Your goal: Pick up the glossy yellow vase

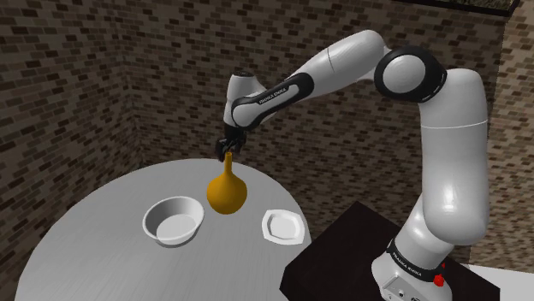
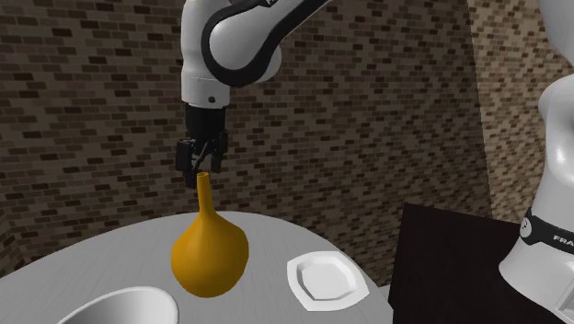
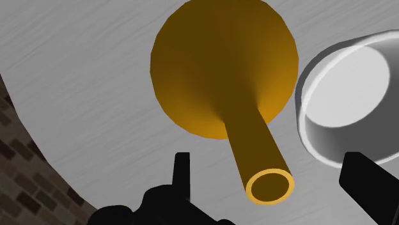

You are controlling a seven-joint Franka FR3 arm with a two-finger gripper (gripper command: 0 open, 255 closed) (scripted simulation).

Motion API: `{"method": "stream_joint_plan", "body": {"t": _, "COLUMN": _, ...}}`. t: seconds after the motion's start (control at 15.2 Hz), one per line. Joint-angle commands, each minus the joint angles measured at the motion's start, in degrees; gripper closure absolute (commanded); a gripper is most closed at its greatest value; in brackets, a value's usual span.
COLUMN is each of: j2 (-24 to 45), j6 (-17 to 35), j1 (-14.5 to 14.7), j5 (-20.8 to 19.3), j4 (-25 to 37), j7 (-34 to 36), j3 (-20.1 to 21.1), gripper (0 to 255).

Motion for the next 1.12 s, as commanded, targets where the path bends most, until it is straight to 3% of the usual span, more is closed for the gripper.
{"method": "stream_joint_plan", "body": {"t": 0.0, "j2": 0.8, "j6": 1.4, "j1": 0.0, "j5": -0.2, "j4": -0.5, "j7": 0.1, "j3": -0.1, "gripper": 0}}
{"method": "stream_joint_plan", "body": {"t": 0.13, "j2": 1.1, "j6": 1.7, "j1": 0.0, "j5": -0.3, "j4": -0.6, "j7": 0.1, "j3": -0.2, "gripper": 0}}
{"method": "stream_joint_plan", "body": {"t": 0.2, "j2": 1.2, "j6": 1.6, "j1": 0.1, "j5": -0.3, "j4": -0.4, "j7": 0.2, "j3": -0.2, "gripper": 255}}
{"method": "stream_joint_plan", "body": {"t": 0.79, "j2": 1.1, "j6": 1.7, "j1": 0.0, "j5": -0.3, "j4": -0.6, "j7": 0.1, "j3": -0.2, "gripper": 255}}
{"method": "stream_joint_plan", "body": {"t": 1.06, "j2": -0.6, "j6": -0.7, "j1": -0.1, "j5": 0.2, "j4": 0.1, "j7": -0.2, "j3": 0.1, "gripper": 255}}
